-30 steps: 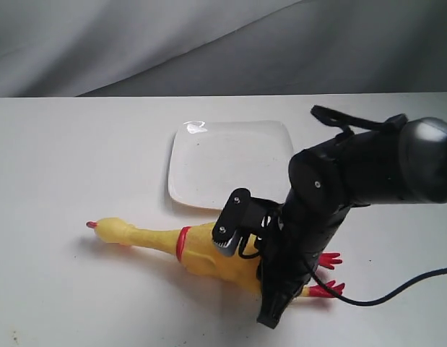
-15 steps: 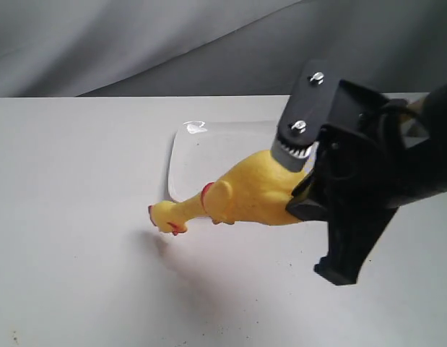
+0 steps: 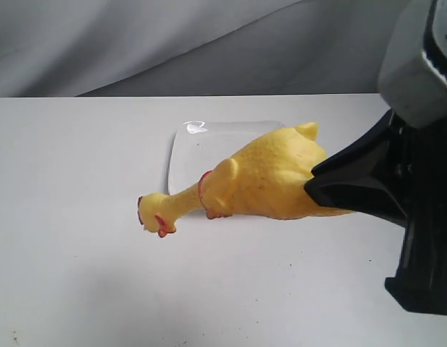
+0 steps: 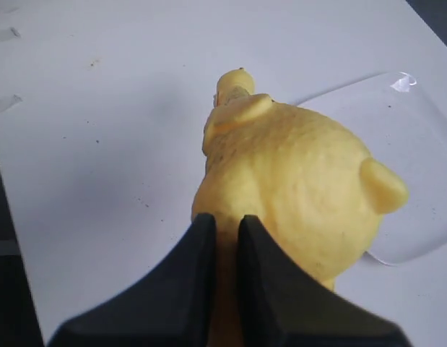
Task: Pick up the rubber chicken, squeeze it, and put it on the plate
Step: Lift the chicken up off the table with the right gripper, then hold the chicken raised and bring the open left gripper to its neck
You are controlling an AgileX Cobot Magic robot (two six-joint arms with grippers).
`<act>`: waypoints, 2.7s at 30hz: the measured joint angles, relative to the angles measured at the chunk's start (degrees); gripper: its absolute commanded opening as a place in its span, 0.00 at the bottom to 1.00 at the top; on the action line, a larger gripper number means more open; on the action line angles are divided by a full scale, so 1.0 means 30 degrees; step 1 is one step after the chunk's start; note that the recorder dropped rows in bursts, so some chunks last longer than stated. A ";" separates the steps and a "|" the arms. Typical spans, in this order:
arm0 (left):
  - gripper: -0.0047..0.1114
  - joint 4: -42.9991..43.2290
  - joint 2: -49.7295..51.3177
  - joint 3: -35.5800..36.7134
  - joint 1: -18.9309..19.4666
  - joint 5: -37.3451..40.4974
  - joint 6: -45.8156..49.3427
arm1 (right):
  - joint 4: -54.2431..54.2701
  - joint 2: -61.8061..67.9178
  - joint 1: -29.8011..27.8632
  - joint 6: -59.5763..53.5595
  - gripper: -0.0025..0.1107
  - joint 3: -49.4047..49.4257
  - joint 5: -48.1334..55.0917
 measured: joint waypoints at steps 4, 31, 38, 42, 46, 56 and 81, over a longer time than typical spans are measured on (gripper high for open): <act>0.04 0.1130 0.0000 0.0000 0.0000 -0.0044 0.0000 | 0.1374 0.0000 0.0000 -0.0991 0.02 0.0000 0.0000; 0.04 0.2567 0.0000 -0.0283 0.0000 -1.8115 -0.5861 | 0.2282 0.0000 0.0000 -0.1478 0.02 0.0000 0.0000; 0.04 1.4214 0.4408 -0.4303 0.0000 -2.1307 -1.0506 | 0.2282 0.0000 0.0000 -0.1478 0.02 0.0000 0.0000; 0.12 1.9735 0.9215 -0.8120 0.0000 -1.9010 -1.4456 | 0.2282 0.0000 0.0000 -0.1478 0.02 0.0000 0.0000; 0.45 2.6297 1.2638 -0.9825 0.0000 -2.1249 -1.7916 | 0.2282 0.0000 0.0000 -0.1507 0.02 0.0000 0.0000; 0.94 3.1255 1.8574 -1.2090 -0.3380 -2.3863 -2.4349 | 0.2282 0.0000 0.0000 -0.1507 0.02 0.0000 -0.0040; 0.94 3.0648 2.2983 -1.2314 -1.1404 -1.1631 -2.3086 | 0.2313 0.0000 0.0000 -0.1507 0.02 0.0000 -0.0040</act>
